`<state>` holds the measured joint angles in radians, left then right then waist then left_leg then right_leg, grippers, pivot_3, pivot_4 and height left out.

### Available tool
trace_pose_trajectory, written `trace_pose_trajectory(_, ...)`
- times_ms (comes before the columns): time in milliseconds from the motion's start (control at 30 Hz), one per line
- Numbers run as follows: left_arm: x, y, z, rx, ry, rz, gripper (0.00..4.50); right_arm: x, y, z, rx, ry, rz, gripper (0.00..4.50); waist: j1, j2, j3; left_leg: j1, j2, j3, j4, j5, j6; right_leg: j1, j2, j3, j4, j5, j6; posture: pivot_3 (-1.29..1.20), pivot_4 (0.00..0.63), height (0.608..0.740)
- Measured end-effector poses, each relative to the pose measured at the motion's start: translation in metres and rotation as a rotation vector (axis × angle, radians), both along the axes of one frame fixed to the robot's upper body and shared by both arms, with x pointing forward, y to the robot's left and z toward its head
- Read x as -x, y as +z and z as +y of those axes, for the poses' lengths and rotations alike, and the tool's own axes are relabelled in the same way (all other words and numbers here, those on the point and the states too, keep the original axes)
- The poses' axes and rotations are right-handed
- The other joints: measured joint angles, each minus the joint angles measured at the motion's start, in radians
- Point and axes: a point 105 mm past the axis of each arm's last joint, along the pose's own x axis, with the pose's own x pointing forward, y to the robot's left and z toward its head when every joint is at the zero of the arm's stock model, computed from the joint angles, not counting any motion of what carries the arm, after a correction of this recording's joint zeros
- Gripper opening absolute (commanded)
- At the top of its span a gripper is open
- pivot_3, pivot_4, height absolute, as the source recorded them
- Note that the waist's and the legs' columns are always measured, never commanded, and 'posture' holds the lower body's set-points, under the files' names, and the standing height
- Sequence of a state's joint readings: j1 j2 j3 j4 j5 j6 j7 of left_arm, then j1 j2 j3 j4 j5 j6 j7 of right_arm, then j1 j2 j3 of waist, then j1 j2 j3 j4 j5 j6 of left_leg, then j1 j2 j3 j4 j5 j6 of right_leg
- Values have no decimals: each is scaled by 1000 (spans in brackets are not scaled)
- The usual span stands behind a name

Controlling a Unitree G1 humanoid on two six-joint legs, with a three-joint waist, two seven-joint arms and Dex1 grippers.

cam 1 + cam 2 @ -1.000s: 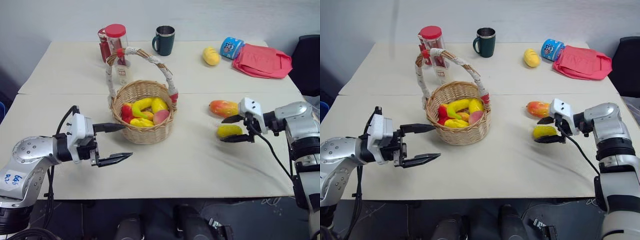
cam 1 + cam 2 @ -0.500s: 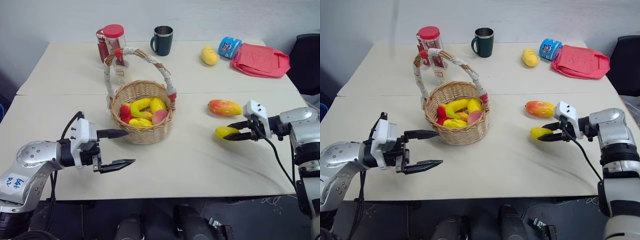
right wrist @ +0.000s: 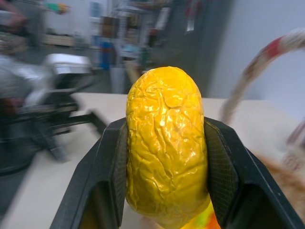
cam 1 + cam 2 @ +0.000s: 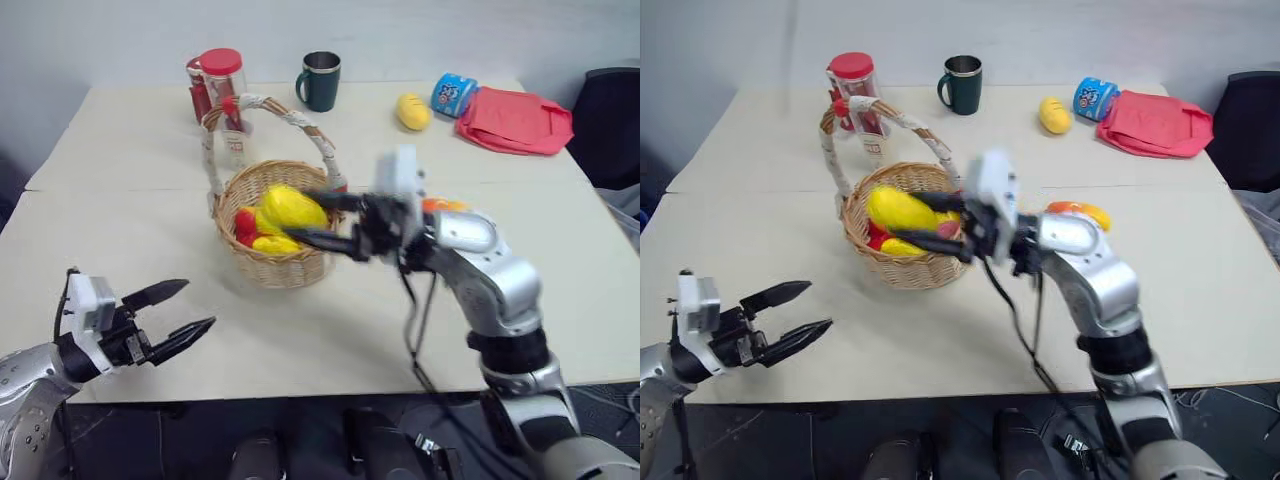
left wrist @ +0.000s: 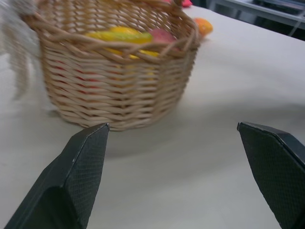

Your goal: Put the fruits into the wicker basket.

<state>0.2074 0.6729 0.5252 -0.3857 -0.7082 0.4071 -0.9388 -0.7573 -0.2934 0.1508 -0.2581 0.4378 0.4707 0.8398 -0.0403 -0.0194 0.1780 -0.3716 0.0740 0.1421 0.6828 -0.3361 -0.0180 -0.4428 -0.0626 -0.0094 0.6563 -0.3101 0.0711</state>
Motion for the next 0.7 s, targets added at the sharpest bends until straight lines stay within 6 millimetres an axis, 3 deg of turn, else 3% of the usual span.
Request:
trace_pose_trajectory(67,-1,3,1,16,21,-21,4500,-14,2,7,-7,-79,-1,1777,3,-4,-2,1,-1,3,0,-1,2,0,-1,-1,0,0,0,0,150,740)
trace_pose_trajectory(167,-1,9,-6,38,27,-61,4500,-34,-13,32,9,-167,99,1777,-14,-7,-4,1,0,5,0,-1,3,0,-4,-1,0,0,0,0,150,740)
trace_pose_trajectory(200,0,11,-8,37,22,-71,4500,-36,-16,39,5,-179,118,2500,-17,-7,-4,0,1,5,0,-1,2,-1,-4,-1,0,0,0,0,150,740)
trace_pose_trajectory(367,2,15,-11,39,21,-97,4500,-43,-21,45,52,-251,95,4193,-22,-7,-4,0,5,5,-1,-2,0,-1,0,-2,-1,0,0,0,150,740)
trace_pose_trajectory(400,2,15,-11,40,25,-102,4500,-46,-22,44,56,-266,91,4475,-22,-7,-4,1,5,5,-1,-2,0,-1,0,-2,-2,0,0,0,150,740)
trace_pose_trajectory(467,1,16,-11,42,30,-108,4500,-48,-24,43,60,-272,92,4475,-23,-7,-4,1,5,5,-1,-2,0,-1,0,-2,-1,0,0,0,150,740)
trace_pose_trajectory(600,3,21,-25,56,-28,-101,4500,-24,-27,38,3,-101,116,4475,-17,-7,-4,0,5,4,-2,-3,-1,-1,1,-2,-2,0,0,0,150,740)
trace_pose_trajectory(700,4,29,-38,25,-126,-99,4500,15,-44,7,-51,102,132,4475,0,-8,-5,0,4,3,-2,-4,1,2,1,-3,-4,0,0,0,150,740)
